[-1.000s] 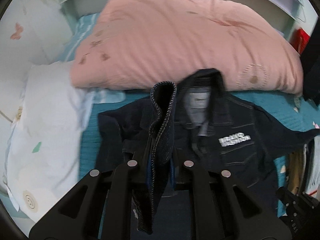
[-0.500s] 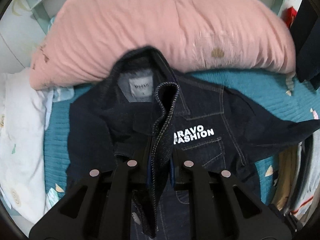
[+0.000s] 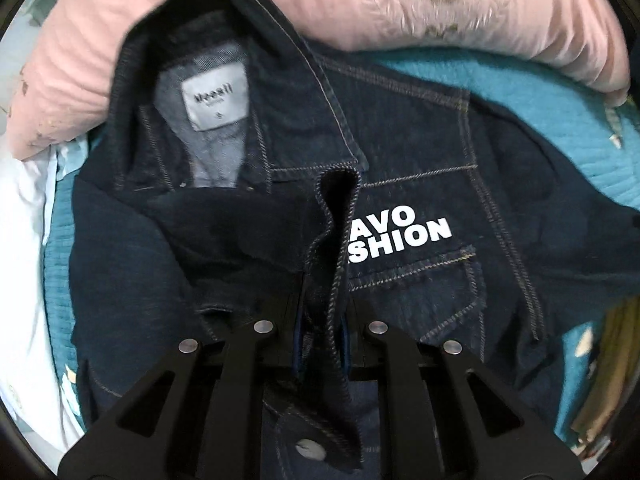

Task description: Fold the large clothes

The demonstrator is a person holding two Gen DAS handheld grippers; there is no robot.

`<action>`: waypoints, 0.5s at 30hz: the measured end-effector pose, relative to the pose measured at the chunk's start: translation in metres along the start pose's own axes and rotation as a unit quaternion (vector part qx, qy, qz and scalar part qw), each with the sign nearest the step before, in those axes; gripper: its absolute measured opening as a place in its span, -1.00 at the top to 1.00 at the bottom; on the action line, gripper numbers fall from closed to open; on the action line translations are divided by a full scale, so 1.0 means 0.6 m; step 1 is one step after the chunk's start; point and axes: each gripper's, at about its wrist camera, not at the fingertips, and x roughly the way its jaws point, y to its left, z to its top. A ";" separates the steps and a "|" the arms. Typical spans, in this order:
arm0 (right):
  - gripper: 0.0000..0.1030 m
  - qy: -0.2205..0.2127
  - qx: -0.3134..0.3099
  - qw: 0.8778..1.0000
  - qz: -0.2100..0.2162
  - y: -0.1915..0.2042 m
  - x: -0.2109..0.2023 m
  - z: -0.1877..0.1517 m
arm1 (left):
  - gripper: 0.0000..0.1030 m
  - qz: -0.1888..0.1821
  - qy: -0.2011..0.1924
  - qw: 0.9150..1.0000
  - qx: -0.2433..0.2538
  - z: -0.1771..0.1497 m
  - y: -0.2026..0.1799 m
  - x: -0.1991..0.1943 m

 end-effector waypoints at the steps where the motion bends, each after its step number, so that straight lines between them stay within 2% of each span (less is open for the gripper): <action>1: 0.86 0.001 0.000 1.000 0.000 0.000 0.002 0.001 | 0.68 0.001 0.005 1.000 -0.001 0.001 -0.004 0.012; 3: 0.85 0.003 0.000 1.000 0.000 0.002 0.003 0.002 | 0.60 -0.001 0.010 1.000 0.001 0.002 -0.009 0.028; 7: 0.84 0.004 -0.003 1.000 -0.004 0.006 0.000 0.010 | 0.60 0.013 0.014 0.999 0.025 0.004 -0.020 0.040; 8: 0.80 0.001 -0.003 1.000 -0.006 0.008 -0.003 0.014 | 0.51 0.011 0.016 0.999 0.029 0.004 -0.020 0.039; 9: 0.76 0.001 -0.003 1.000 -0.007 0.010 -0.006 0.019 | 0.13 -0.003 0.018 0.999 0.035 0.003 -0.019 0.034; 10: 0.67 -0.001 -0.002 1.000 -0.008 0.012 -0.009 0.023 | -0.13 -0.036 0.020 0.998 0.041 0.003 -0.020 0.020; 11: 0.52 -0.004 -0.004 1.000 -0.008 0.017 -0.014 0.028 | -0.29 -0.058 0.011 0.997 0.042 0.000 -0.013 0.006; 13: 0.26 -0.017 -0.013 1.000 -0.011 0.030 -0.025 0.039 | -0.29 -0.071 -0.025 0.996 0.044 -0.006 0.003 -0.039; 15: 0.22 -0.032 -0.024 0.999 -0.020 0.048 -0.034 0.053 | -0.29 -0.087 -0.040 0.994 0.054 -0.008 0.024 -0.075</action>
